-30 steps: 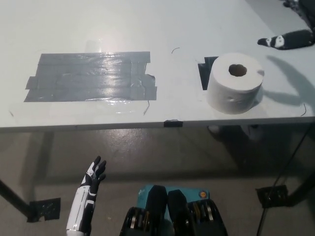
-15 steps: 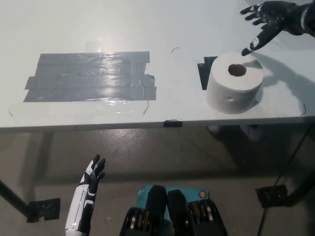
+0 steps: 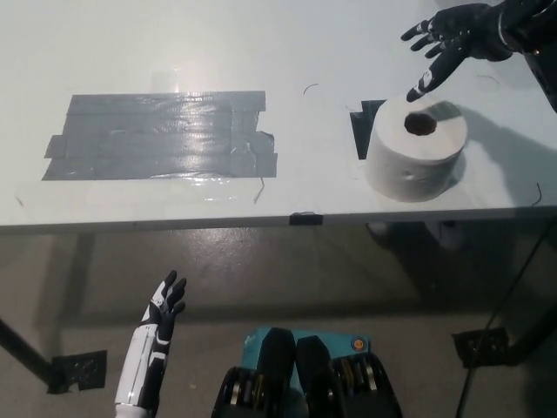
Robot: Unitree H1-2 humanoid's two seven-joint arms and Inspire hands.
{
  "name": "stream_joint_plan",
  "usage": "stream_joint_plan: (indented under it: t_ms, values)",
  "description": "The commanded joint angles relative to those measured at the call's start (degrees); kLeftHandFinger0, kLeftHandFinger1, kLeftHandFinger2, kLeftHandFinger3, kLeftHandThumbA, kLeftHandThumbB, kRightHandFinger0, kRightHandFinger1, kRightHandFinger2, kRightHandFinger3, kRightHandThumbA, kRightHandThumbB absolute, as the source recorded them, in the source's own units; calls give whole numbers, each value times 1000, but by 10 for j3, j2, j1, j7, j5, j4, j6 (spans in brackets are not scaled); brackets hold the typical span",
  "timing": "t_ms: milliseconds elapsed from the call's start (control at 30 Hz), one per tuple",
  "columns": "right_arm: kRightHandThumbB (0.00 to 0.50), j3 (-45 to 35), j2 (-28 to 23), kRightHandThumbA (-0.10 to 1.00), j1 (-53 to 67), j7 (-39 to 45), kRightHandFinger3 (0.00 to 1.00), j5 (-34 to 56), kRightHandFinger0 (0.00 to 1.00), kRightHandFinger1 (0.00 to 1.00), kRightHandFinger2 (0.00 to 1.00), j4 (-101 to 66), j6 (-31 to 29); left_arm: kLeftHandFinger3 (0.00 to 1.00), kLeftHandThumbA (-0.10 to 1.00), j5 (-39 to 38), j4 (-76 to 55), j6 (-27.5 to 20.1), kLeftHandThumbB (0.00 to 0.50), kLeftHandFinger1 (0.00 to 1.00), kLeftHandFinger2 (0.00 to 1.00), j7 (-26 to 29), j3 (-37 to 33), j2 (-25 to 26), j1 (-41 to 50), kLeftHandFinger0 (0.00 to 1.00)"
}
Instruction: A toilet paper roll is kept on the black spot on the desk infront of the robot and the robot inserts its right thumb into the hole in the centre to grab the roll. Then it passes the roll to a person.
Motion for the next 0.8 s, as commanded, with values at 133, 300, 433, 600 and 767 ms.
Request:
stream_joint_plan:
  t_ms: [133, 300, 433, 600, 767]
  values:
    - [355, -2, 1, 701, -59, 19, 1000, -31, 1000, 1000, 1000, 19, -26, 1000, 1000, 4, -22, -8, 223, 1000, 1000, 7, -3, 4, -10, 1000]
    - [383, -4, 3, 674, -58, -10, 1000, -48, 1000, 1000, 1000, 30, 8, 1000, 1000, 2, -21, -14, 203, 1000, 1000, 8, -2, 4, -11, 1000]
    - [342, 4, -3, 742, -55, 12, 1000, -60, 1000, 1000, 1000, 37, -21, 1000, 1000, 3, -18, -17, 210, 1000, 1000, 8, -3, 5, -12, 1000]
    - [306, 0, -6, 744, -51, 18, 1000, -65, 1000, 1000, 1000, 44, -26, 1000, 1000, 4, -21, -14, 204, 1000, 1000, 9, -3, 3, -11, 1000]
    - [301, 11, -10, 818, -48, 40, 1000, -79, 1000, 1000, 1000, 44, -42, 1000, 1000, 2, -21, -15, 200, 1000, 1000, 8, -3, 4, -11, 1000]
